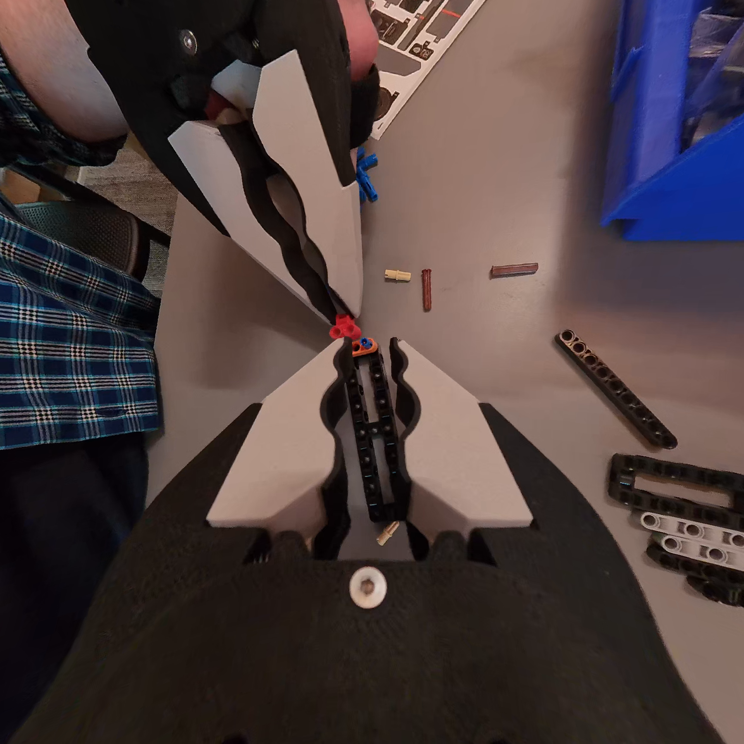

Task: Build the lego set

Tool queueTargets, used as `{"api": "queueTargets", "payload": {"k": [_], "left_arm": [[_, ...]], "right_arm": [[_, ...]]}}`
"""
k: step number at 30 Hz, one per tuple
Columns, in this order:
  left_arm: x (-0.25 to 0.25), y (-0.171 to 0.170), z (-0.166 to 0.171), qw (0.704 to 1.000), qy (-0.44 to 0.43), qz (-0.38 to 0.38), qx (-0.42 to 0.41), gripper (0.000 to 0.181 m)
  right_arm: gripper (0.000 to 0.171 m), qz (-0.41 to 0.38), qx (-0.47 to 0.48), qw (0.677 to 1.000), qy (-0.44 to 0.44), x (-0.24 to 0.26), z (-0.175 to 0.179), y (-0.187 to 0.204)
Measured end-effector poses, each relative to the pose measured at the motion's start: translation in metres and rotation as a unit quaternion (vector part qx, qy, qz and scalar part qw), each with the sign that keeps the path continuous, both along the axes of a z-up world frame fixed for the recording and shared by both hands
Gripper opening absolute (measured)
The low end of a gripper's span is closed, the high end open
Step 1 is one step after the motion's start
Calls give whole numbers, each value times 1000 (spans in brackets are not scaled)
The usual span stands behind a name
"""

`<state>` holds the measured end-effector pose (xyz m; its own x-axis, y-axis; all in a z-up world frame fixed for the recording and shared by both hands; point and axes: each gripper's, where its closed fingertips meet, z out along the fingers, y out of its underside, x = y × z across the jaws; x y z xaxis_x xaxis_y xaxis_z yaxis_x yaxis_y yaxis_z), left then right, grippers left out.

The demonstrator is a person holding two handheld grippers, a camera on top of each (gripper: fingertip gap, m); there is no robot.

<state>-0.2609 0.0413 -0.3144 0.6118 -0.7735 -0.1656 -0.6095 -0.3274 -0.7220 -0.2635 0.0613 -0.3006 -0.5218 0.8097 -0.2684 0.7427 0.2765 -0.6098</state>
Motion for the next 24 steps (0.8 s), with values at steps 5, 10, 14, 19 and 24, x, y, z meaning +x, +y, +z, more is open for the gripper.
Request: {"api": "queueTargets", "payload": {"k": [5,10,14,19,24], "left_arm": [[-3,4,0,1000,-3,13,-6,6],[-1,6,-2,1000,1,14,-16,6],[0,6,-1,1000,7,16,-21,6],[1,8,-3,999,15,18,-27,6],[1,7,-3,999,13,19,-32,6]], "right_arm": [[14,3,-1,1000,-14,2,-5,0],[11,3,-9,1000,-21,2,-9,0],[7,2,-15,1000,-25,1,-11,1],[2,5,-16,1000,-23,-1,-10,0],[0,12,-8,999,-30,-1,-16,-2]]}}
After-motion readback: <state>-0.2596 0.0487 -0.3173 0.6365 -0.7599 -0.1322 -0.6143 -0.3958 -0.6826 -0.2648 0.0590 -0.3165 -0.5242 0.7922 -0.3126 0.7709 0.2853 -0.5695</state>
